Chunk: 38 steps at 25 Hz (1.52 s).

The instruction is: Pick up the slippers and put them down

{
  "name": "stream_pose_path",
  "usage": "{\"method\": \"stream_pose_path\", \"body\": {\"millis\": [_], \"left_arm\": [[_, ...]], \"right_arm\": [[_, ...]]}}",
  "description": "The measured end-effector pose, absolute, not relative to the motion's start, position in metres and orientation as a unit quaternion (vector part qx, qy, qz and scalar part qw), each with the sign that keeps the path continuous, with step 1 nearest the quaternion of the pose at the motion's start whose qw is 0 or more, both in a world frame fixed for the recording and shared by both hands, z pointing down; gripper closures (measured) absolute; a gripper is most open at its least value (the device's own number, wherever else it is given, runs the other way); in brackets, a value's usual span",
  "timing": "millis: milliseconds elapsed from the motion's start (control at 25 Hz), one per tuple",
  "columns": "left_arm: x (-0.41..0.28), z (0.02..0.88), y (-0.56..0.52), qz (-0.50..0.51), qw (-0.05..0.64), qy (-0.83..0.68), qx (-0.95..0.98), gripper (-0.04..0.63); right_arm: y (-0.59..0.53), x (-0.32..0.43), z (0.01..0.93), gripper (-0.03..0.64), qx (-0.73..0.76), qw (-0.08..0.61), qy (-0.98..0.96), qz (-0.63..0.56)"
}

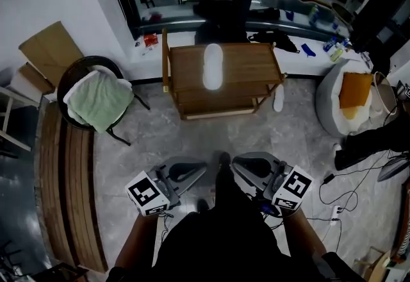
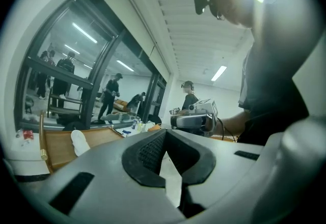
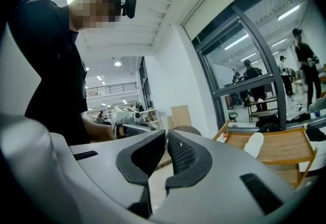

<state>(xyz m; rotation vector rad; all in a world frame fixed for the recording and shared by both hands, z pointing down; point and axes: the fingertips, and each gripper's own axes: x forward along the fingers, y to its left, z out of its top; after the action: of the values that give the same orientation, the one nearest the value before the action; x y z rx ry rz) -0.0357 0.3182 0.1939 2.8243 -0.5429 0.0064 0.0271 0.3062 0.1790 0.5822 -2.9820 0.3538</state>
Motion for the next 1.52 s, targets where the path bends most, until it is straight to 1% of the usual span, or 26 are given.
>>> {"method": "stream_pose_path", "body": {"millis": [160, 320, 720, 1000, 1120, 1360, 1520], "left_arm": [[-0.038, 0.186, 0.256, 0.011, 0.137, -0.202, 0.970, 0.592], [-0.035, 0.168, 0.201, 0.005, 0.142, -0.228, 0.963, 0.592], [-0.018, 0.178, 0.080, 0.025, 0.161, -0.279, 0.946, 0.592], [-0.015, 0.189, 0.044, 0.031, 0.174, -0.282, 0.943, 0.592], [-0.026, 0.202, 0.031, 0.039, 0.185, -0.278, 0.942, 0.592], [-0.036, 0.232, 0.012, 0.021, 0.216, -0.285, 0.934, 0.592], [-0.040, 0.259, 0.006, 0.012, 0.233, -0.291, 0.928, 0.592]], "right_arm": [[0.244, 0.020, 0.174, 0.586, 0.172, 0.030, -0.975, 0.134], [0.187, 0.021, 0.172, 0.586, 0.139, 0.035, -0.979, 0.144], [0.070, 0.046, 0.173, 0.586, 0.094, 0.017, -0.983, 0.157], [0.019, 0.051, 0.189, 0.586, 0.104, 0.014, -0.980, 0.172], [0.004, 0.042, 0.196, 0.586, 0.118, -0.005, -0.972, 0.204], [-0.013, 0.024, 0.231, 0.584, 0.153, -0.038, -0.946, 0.284], [-0.016, 0.018, 0.262, 0.584, 0.156, -0.024, -0.939, 0.305]]}}
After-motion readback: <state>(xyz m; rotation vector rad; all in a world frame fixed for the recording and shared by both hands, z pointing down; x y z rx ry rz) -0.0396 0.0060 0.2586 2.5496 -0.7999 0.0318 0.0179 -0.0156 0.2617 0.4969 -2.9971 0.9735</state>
